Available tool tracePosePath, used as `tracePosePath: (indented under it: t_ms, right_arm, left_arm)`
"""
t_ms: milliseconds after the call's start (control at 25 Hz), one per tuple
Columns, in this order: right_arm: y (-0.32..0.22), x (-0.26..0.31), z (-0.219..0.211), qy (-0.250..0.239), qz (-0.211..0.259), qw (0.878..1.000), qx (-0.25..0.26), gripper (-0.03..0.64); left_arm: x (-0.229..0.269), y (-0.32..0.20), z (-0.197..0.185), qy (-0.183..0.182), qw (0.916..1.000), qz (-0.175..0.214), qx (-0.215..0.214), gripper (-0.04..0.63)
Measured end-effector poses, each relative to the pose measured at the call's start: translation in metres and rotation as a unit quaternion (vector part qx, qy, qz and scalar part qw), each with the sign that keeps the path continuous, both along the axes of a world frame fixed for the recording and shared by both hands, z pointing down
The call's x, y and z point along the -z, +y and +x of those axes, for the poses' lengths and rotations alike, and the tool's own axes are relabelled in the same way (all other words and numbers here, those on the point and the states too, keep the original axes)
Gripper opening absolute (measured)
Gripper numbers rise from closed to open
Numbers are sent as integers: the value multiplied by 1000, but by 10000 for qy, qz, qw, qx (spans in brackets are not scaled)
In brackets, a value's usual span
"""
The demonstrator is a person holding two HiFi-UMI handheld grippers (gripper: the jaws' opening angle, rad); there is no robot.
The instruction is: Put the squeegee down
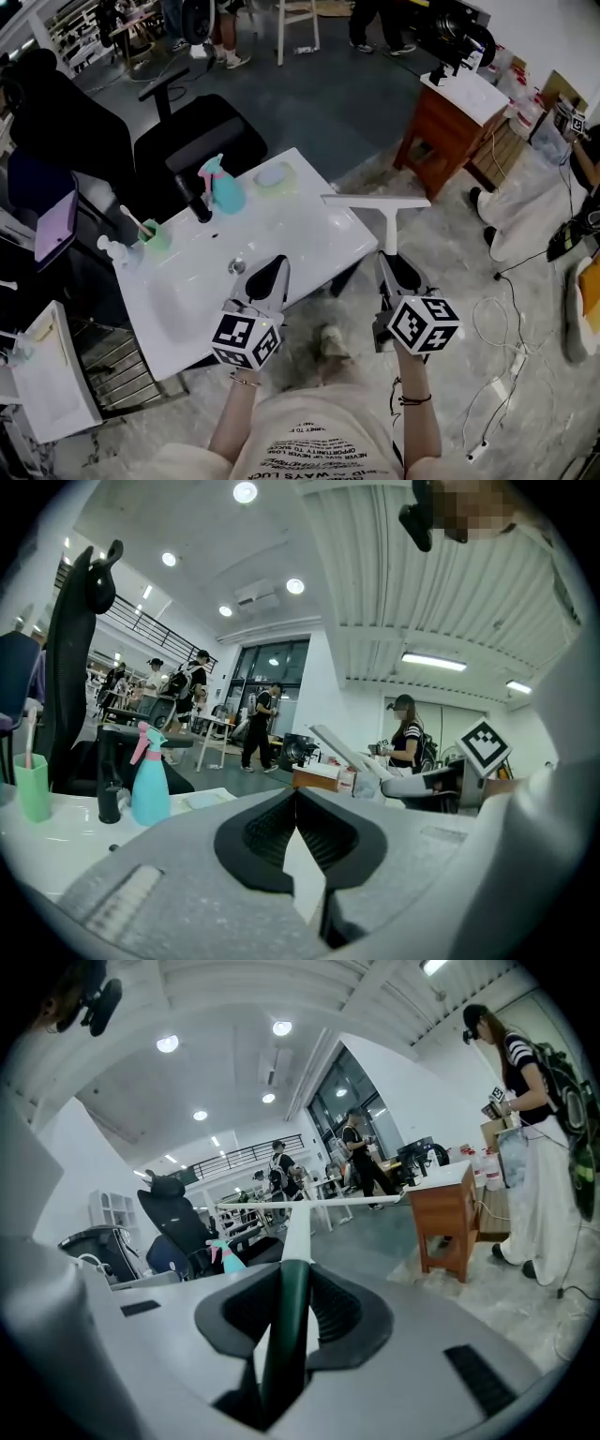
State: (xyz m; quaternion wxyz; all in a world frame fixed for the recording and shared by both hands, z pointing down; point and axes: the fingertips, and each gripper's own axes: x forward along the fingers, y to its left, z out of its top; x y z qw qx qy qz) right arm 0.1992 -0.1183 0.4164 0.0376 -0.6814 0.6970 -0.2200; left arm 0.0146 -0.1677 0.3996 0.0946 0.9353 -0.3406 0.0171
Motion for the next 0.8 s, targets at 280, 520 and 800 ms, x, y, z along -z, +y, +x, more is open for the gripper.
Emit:
tracePosePath:
  t_ms: [280, 520, 800]
  right_arm:
    - [-60, -3, 14, -38, -113, 9988, 477, 95]
    - [-101, -13, 22, 18, -237, 9958, 884, 95]
    - [-140, -25, 23, 161, -423, 9905, 1301, 95]
  left_arm:
    - [-9, -39, 20, -63, 9992, -241, 305, 23]
    - [-21, -64, 28, -57, 9972, -374, 645, 23]
    - [-37, -87, 34, -65, 9933, -570, 1006, 23]
